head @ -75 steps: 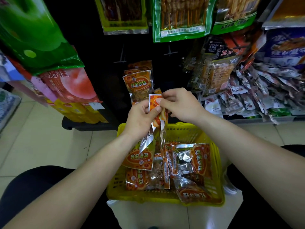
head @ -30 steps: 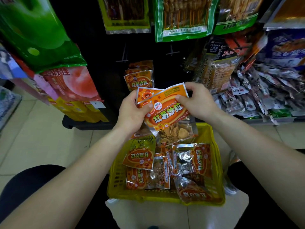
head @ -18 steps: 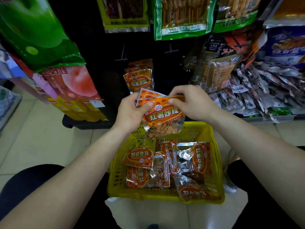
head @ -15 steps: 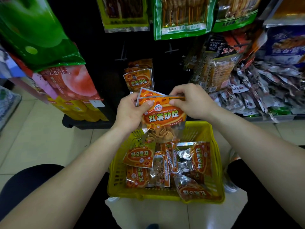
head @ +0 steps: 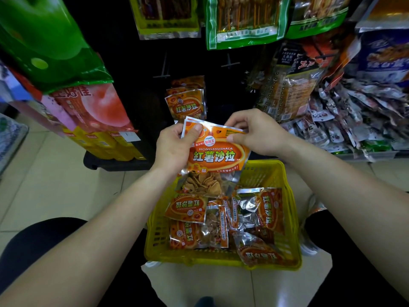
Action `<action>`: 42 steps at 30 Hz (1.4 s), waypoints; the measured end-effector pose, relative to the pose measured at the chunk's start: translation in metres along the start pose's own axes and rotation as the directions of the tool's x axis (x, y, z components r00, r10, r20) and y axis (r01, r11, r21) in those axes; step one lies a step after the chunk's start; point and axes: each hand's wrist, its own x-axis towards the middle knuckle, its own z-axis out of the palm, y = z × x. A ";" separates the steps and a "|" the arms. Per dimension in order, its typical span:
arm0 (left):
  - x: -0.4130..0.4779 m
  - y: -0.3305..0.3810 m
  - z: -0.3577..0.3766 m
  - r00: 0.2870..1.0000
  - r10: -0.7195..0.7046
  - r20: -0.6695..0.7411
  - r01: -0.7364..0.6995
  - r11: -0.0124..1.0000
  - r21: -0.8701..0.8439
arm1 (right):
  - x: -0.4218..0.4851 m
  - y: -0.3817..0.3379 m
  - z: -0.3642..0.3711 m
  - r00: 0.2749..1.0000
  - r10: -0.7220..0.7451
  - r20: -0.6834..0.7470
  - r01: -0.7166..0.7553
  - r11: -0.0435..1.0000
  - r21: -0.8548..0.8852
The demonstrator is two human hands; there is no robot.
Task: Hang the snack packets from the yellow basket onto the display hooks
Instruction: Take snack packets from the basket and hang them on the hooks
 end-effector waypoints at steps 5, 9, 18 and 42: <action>0.000 0.000 0.000 1.000 0.008 0.003 -0.008 1.000 0.014 | 0.000 0.000 0.000 1.000 0.017 0.020 -0.018 0.999 0.036; 0.000 0.000 0.000 1.000 0.009 -0.003 -0.009 1.000 0.019 | 0.001 0.000 0.000 1.000 0.013 0.028 -0.014 0.999 0.035; -0.002 -0.004 0.002 0.998 0.029 0.051 -0.029 1.000 0.002 | 0.001 0.001 0.007 0.992 0.042 0.119 -0.038 0.999 -0.037; 0.012 -0.053 -0.040 0.987 -0.104 0.125 0.056 0.939 0.339 | 0.060 -0.004 -0.003 0.987 -0.034 -0.154 -0.066 0.801 -0.595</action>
